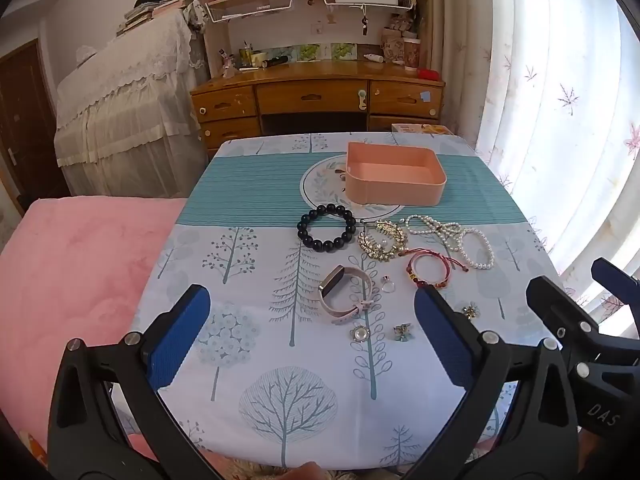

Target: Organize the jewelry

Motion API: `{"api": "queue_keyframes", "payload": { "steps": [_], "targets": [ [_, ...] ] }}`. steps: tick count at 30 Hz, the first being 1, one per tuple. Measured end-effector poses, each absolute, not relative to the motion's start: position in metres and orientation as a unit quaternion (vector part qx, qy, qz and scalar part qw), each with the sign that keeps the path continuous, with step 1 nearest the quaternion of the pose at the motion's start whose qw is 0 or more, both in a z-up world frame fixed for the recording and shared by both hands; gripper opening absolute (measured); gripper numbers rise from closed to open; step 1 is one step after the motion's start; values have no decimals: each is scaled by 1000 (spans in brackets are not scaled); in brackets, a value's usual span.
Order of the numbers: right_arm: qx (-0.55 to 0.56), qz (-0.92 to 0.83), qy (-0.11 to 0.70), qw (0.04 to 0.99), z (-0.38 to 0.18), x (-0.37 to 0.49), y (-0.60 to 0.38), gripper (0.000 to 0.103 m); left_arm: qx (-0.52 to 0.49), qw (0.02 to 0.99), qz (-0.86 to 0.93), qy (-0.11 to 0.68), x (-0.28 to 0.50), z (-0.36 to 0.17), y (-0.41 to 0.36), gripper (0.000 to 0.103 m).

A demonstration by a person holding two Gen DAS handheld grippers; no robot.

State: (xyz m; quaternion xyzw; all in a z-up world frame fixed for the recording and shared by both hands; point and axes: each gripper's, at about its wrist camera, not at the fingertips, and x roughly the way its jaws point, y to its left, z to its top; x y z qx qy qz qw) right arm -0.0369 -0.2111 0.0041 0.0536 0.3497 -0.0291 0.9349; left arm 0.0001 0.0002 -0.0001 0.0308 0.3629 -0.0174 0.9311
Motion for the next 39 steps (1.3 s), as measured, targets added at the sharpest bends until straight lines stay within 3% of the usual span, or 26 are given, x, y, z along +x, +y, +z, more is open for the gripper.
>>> {"api": "queue_keyframes", "payload": {
  "steps": [11,39],
  "targets": [
    [62,-26,349,935,2,-37,-213,103,31,930,-34,366,-1,1,-3,96],
    [64,-25,351,934,0,-41,-213,103,20,926,-32,376,0,-10,2,96]
  ]
}}
